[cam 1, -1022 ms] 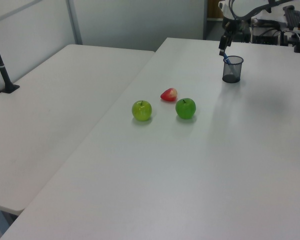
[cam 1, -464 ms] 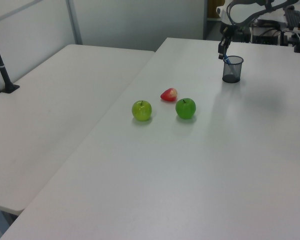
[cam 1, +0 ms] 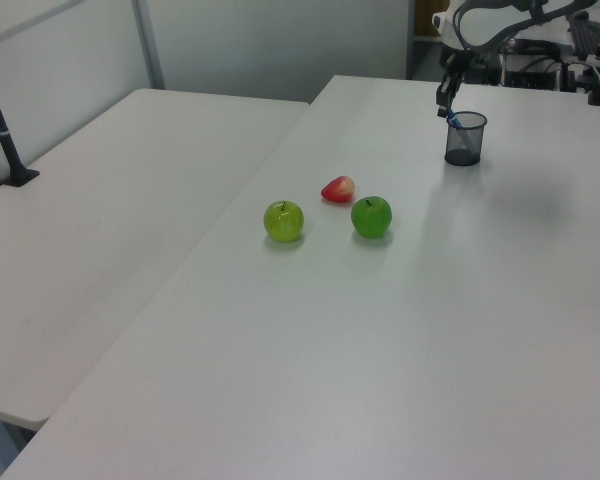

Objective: Take marker pen
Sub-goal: 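Close the gripper on the blue-capped marker pen's top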

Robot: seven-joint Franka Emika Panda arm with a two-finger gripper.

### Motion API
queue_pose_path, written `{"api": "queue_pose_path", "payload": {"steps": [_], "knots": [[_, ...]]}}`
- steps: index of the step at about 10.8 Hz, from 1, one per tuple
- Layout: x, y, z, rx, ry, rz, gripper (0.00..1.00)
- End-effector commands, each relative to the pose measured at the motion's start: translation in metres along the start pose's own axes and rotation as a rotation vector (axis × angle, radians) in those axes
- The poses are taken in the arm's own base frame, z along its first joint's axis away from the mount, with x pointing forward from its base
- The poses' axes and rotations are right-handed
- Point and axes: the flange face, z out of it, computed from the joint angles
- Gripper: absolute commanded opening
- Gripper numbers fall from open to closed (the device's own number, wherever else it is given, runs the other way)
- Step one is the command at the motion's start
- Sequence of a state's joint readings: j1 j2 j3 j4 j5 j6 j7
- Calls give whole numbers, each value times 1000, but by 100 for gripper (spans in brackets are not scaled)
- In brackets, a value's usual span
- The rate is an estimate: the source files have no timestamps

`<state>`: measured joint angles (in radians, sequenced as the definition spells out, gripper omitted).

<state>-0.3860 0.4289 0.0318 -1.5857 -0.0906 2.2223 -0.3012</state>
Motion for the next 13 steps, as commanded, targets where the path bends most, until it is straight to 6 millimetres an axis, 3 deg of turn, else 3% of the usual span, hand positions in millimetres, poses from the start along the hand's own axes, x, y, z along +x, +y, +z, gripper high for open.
{"api": "queue_pose_path", "payload": {"steps": [1,4,7,11,13], "knots": [[3,-2,-6,-1,22,-14,5],[4,-1,-14,2,31,-4,5],[5,2,-41,-4,67,14,5],[3,3,-95,26,133,53,5],[3,7,-130,38,179,75,5]]}}
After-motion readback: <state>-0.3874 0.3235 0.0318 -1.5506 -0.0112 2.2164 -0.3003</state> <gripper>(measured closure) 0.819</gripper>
